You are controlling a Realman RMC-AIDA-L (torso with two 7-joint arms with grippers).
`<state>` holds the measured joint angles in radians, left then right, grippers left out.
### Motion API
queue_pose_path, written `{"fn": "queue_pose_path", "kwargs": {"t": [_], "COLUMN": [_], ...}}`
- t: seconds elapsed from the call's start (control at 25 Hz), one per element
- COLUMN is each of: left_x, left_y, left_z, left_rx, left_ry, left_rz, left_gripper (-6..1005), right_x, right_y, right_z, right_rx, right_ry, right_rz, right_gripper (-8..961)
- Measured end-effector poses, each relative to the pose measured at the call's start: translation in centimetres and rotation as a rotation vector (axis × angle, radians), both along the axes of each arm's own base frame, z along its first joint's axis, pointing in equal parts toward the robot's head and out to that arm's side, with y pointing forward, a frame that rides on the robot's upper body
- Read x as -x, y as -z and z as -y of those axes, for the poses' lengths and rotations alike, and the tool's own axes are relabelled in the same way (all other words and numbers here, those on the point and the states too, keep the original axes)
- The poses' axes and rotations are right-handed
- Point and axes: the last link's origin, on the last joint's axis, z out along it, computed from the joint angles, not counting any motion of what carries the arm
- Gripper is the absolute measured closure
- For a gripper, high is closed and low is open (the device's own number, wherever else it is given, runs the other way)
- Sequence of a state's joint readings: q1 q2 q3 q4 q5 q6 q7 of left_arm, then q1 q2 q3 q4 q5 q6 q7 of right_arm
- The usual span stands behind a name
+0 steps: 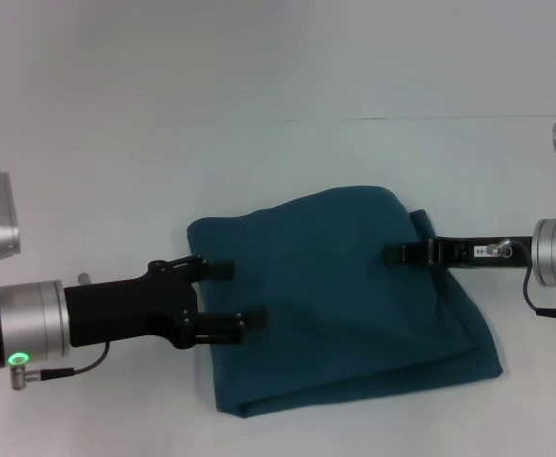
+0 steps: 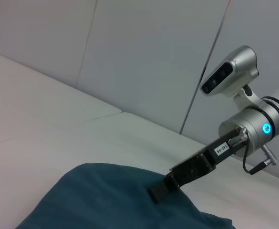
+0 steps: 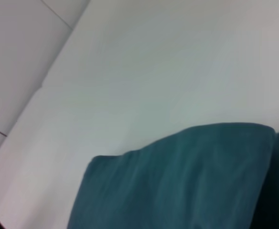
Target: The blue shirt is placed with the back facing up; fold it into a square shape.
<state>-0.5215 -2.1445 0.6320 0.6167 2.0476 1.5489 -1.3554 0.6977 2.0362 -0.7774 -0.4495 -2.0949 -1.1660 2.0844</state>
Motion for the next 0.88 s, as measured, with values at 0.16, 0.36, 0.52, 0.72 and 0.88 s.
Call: {"fn": "queue_pose_path", "kwargs": {"t": [0.16, 0.36, 0.52, 0.72, 0.88], "left_x": [0.0, -0.1, -0.1, -0.1, -0.1], "left_y": [0.0, -0.1, -0.2, -0.2, -0.3], "left_z": [0.0, -0.1, 0.0, 0.0, 0.0], "left_rx": [0.0, -0.007, -0.01, -0.01, -0.009], "left_ry": [-0.001, -0.003, -0.006, -0.01, -0.014], "left_rz": [0.002, 0.011, 0.018, 0.026, 0.028], "left_gripper": [79, 79, 79, 79, 79], "right_x": [0.4, 0.9, 1.4, 1.9, 1.9], "right_y": [-0.4, -1.3, -2.1, -2.8, -3.1], "right_z": [-0.1, -0.2, -0.1, 0.1, 0.3], "right_rx": [-0.001, -0.016, -0.028, -0.039, -0.043], "right_ry": [-0.022, -0.057, -0.086, -0.13, -0.15], "right_rz": [-0.016, -0.048, -0.07, -0.091, -0.106], "right_gripper": [887, 888, 888, 887, 887]}}
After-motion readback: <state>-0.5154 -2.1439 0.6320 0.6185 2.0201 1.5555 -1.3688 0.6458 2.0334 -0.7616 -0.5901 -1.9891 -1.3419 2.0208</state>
